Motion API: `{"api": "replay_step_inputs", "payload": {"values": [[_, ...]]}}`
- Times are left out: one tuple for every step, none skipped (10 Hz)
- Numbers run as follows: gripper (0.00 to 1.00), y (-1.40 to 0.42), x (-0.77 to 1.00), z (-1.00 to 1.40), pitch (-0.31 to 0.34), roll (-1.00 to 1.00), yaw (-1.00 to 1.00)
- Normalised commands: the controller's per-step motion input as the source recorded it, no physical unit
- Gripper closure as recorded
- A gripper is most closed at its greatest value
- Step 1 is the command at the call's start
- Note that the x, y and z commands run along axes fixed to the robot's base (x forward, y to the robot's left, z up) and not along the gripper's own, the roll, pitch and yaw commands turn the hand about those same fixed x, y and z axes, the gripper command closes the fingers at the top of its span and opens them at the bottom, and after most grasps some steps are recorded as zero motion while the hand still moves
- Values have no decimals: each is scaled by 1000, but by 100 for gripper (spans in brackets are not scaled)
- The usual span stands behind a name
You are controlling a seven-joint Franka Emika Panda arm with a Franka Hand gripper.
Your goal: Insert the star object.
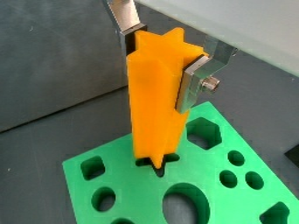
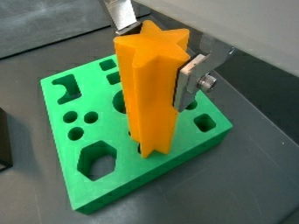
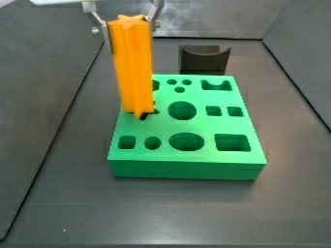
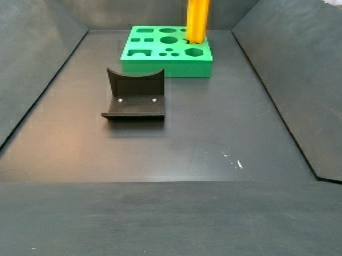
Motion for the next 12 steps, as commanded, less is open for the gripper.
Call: {"api": "replay_step_inputs", "payload": {"values": [[100, -94, 454, -529, 63, 141, 0], [100, -94, 331, -520, 44, 133, 0], [100, -43, 97, -486, 0, 126, 0], [100, 0, 0, -446, 0, 97, 0], [100, 0, 0, -411, -24, 67, 0], [100, 0, 0, -406, -46, 14, 0], [100, 23, 0, -360, -66, -64, 0], [100, 9, 0, -329, -54, -49, 0], [100, 0, 0, -263, -17, -1, 0], [100, 0, 20, -126, -23, -93, 0], [100, 0, 43, -66, 0, -64, 0], [100, 0, 0, 0, 0, 0, 0]]}}
